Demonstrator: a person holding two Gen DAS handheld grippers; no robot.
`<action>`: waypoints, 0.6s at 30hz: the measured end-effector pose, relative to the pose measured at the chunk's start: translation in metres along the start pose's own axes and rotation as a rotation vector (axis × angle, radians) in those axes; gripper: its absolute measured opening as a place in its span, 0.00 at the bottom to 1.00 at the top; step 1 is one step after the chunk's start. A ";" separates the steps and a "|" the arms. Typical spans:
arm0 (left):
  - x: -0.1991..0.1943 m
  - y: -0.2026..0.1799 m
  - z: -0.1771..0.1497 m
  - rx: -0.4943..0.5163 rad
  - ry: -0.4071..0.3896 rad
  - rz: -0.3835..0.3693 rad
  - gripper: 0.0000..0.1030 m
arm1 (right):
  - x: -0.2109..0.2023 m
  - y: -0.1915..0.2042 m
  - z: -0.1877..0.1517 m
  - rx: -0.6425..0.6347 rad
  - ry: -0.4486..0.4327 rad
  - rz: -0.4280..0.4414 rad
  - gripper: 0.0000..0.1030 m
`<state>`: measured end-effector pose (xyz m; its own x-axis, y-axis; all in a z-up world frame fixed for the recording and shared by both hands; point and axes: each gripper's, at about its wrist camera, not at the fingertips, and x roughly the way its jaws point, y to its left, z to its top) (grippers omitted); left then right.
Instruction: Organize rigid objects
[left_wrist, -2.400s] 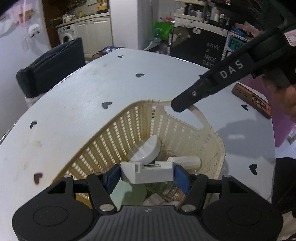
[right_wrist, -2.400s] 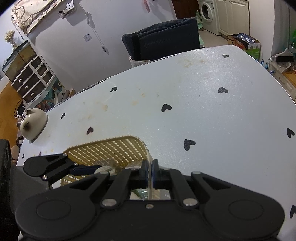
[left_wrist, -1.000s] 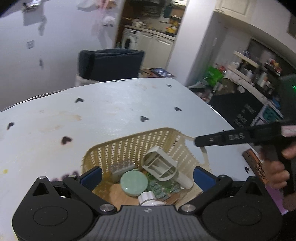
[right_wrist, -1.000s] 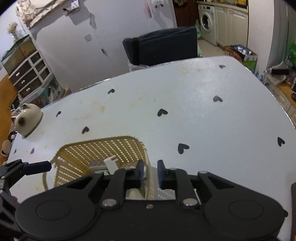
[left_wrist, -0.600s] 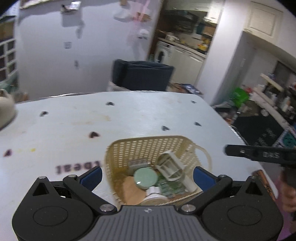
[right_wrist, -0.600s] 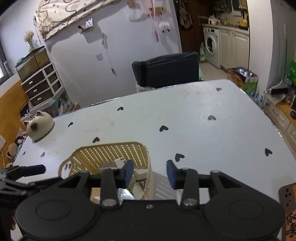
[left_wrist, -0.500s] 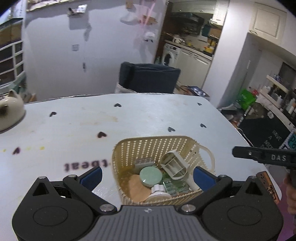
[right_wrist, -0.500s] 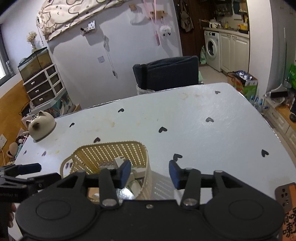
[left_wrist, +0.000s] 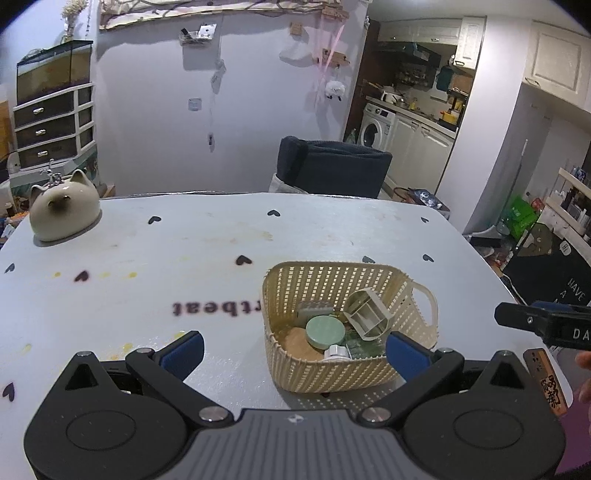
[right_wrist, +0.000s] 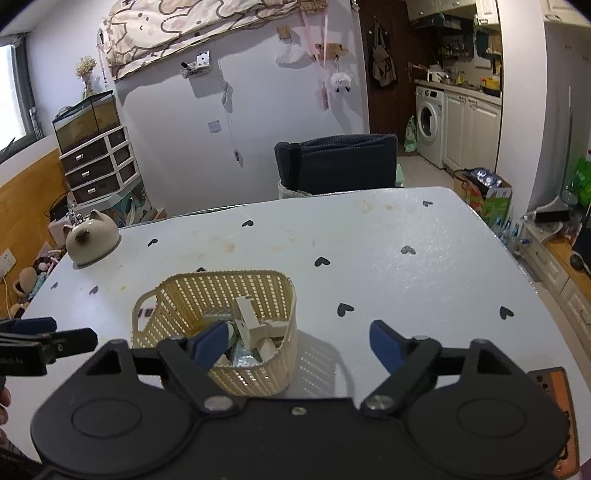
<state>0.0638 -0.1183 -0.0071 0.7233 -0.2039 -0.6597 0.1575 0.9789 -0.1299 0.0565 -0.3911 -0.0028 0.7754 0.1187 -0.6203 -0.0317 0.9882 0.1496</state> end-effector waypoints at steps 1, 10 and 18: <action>-0.001 0.000 -0.001 0.002 -0.001 0.007 1.00 | -0.001 0.001 -0.001 -0.002 -0.001 -0.007 0.89; -0.005 0.001 -0.003 0.002 -0.007 0.061 1.00 | -0.006 0.009 -0.007 -0.055 -0.014 -0.056 1.00; -0.005 0.000 -0.001 0.026 0.001 0.064 1.00 | -0.005 0.014 -0.008 -0.061 -0.013 -0.066 1.00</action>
<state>0.0591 -0.1174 -0.0044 0.7320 -0.1406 -0.6666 0.1282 0.9894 -0.0679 0.0466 -0.3774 -0.0039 0.7854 0.0519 -0.6168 -0.0180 0.9980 0.0611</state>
